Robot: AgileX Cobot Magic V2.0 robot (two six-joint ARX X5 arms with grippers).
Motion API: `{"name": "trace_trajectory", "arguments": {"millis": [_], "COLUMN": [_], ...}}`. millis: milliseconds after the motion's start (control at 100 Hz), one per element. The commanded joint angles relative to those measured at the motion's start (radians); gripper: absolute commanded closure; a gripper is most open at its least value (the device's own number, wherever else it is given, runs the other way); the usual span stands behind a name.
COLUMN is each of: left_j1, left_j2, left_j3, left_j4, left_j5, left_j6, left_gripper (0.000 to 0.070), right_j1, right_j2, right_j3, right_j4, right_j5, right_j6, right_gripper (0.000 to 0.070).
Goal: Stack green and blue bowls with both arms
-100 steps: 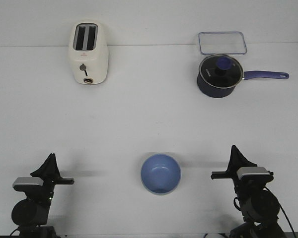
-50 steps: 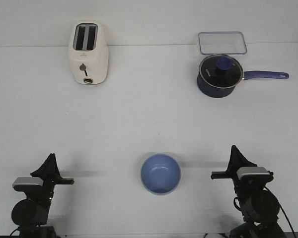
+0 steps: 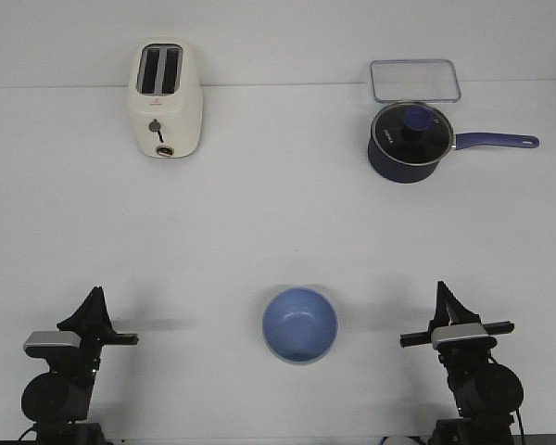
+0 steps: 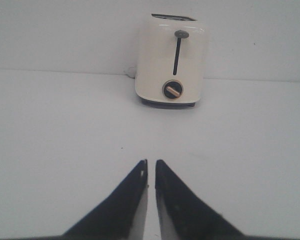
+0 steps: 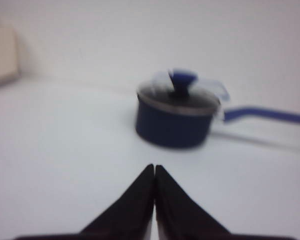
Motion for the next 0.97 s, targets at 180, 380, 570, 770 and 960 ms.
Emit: {"name": "trace_trajectory", "arguments": {"millis": [180, 380, 570, 770, 960], "left_j1": [0.001, 0.001, 0.001, 0.001, 0.001], "left_j2": [-0.001, -0.001, -0.001, -0.001, -0.001], "left_j3": [-0.020, -0.020, -0.020, -0.020, -0.020], "left_j4": [0.013, 0.012, 0.012, 0.012, 0.012], "left_j5": [0.001, 0.001, 0.001, 0.001, 0.001], "left_j6": [0.006, 0.006, 0.006, 0.006, 0.006], "left_gripper": [0.0685, 0.0685, 0.0685, 0.0685, 0.0685], "right_j1": [-0.010, -0.010, -0.010, -0.010, -0.010], "right_j2": [-0.044, -0.044, -0.044, -0.044, -0.044], "right_j3": [-0.090, -0.090, -0.090, -0.090, -0.090], "right_j4": [0.005, 0.033, 0.035, 0.035, 0.035], "right_j5": [-0.003, -0.003, -0.002, -0.002, -0.002], "right_j6": [-0.076, -0.093, -0.093, -0.093, -0.093], "right_gripper": [0.0700, 0.0700, 0.0700, 0.0700, 0.0700]}}
